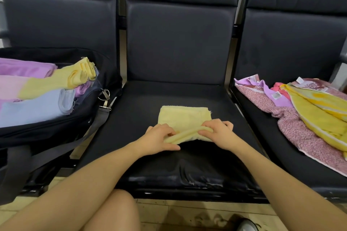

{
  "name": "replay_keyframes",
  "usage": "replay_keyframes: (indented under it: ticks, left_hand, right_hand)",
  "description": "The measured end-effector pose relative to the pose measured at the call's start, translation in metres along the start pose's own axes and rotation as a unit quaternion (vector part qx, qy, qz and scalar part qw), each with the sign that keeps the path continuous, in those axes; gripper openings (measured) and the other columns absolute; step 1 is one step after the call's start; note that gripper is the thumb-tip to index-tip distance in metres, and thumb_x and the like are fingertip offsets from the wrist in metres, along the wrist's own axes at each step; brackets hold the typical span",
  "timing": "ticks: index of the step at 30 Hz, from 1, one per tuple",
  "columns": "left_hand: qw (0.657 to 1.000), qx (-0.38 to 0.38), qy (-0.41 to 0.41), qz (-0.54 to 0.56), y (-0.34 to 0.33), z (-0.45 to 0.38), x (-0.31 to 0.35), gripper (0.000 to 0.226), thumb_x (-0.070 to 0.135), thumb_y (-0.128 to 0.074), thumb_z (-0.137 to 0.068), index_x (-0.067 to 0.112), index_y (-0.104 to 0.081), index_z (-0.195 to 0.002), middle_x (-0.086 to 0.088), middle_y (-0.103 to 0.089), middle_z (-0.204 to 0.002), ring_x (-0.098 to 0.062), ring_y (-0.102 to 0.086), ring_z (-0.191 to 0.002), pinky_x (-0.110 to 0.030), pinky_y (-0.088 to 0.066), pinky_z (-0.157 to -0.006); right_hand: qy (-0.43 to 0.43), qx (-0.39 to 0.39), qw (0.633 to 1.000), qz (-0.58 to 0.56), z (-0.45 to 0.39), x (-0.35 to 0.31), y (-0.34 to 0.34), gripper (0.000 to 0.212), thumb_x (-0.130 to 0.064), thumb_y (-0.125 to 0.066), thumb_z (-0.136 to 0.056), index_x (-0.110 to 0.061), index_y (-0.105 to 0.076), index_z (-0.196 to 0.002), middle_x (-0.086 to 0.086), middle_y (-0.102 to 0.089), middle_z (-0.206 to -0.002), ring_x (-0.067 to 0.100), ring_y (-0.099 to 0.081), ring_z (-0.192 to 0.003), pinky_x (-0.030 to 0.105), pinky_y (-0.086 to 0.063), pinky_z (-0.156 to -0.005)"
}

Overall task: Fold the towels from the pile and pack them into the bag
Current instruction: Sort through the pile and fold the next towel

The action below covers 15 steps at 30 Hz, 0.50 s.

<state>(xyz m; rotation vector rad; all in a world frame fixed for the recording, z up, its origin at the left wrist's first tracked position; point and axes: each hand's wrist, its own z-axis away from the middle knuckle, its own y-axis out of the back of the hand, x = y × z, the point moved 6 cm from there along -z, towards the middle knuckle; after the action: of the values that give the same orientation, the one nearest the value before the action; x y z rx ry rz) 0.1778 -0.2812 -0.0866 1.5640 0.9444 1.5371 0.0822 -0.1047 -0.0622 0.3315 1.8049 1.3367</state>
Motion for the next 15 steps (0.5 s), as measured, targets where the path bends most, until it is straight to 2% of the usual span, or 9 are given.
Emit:
replay_keyframes:
  ticks: [2, 4, 6, 10, 13, 15]
  left_hand:
    - [0.999, 0.033, 0.01, 0.017, 0.005, -0.002, -0.005, 0.033, 0.043, -0.065, -0.086, 0.02, -0.061, -0.11, 0.01, -0.057, -0.11, -0.01, -0.048, -0.104, -0.029, -0.031, -0.098]
    - [0.994, 0.07, 0.039, 0.068, 0.012, -0.002, -0.012, 0.025, 0.036, -0.064, -0.088, 0.017, -0.065, -0.106, 0.007, -0.061, -0.103, -0.014, -0.055, -0.099, -0.032, -0.04, -0.096]
    - [0.985, 0.098, 0.06, 0.132, 0.02, -0.002, -0.016, 0.022, 0.033, -0.064, -0.089, 0.019, -0.065, -0.107, 0.006, -0.064, -0.102, -0.013, -0.059, -0.097, -0.029, -0.047, -0.089]
    - [0.967, 0.147, 0.062, 0.201, 0.031, -0.001, -0.013, 0.014, 0.029, -0.065, -0.089, 0.024, -0.063, -0.102, 0.012, -0.061, -0.092, -0.005, -0.056, -0.083, -0.017, -0.041, -0.071]
    - [0.955, 0.179, 0.072, 0.227, 0.036, -0.002, -0.013, 0.014, 0.029, -0.066, -0.088, 0.024, -0.062, -0.1, 0.01, -0.063, -0.097, -0.006, -0.057, -0.09, -0.022, -0.046, -0.078]
    - [0.951, 0.193, 0.081, 0.229, 0.037, -0.003, -0.016, 0.016, 0.03, -0.066, -0.088, 0.023, -0.062, -0.102, 0.008, -0.064, -0.1, -0.008, -0.059, -0.094, -0.026, -0.048, -0.084]
  right_hand:
    - [-0.015, 0.0, 0.999, -0.028, -0.001, 0.002, 0.002, 0.014, -0.039, -0.053, -0.096, -0.033, -0.057, -0.083, -0.015, -0.05, -0.071, 0.003, -0.045, -0.088, 0.031, -0.013, -0.099]
    - [-0.031, 0.015, 0.999, -0.04, -0.002, 0.006, 0.005, 0.013, -0.04, -0.051, -0.096, -0.031, -0.057, -0.089, -0.014, -0.05, -0.073, 0.009, -0.043, -0.092, 0.029, -0.014, -0.098]
    - [-0.05, 0.025, 0.997, -0.058, -0.004, 0.008, 0.009, 0.015, -0.04, -0.052, -0.096, -0.029, -0.059, -0.091, -0.012, -0.052, -0.074, 0.012, -0.041, -0.096, 0.027, -0.015, -0.097]
    - [-0.046, 0.041, 0.994, -0.096, -0.007, 0.007, 0.013, 0.012, -0.037, -0.056, -0.095, -0.029, -0.058, -0.086, -0.016, -0.051, -0.073, 0.016, -0.048, -0.095, 0.035, -0.027, -0.101]
    - [-0.054, 0.023, 0.991, -0.124, -0.006, 0.009, 0.012, 0.007, -0.041, -0.064, -0.088, -0.036, -0.059, -0.087, -0.015, -0.055, -0.083, 0.019, -0.043, -0.107, 0.037, -0.031, -0.101]
    - [-0.081, -0.037, 0.99, -0.105, -0.001, 0.011, 0.004, 0.033, -0.045, -0.072, -0.08, -0.036, -0.058, -0.108, -0.01, -0.053, -0.099, 0.018, -0.028, -0.114, 0.035, -0.027, -0.101]
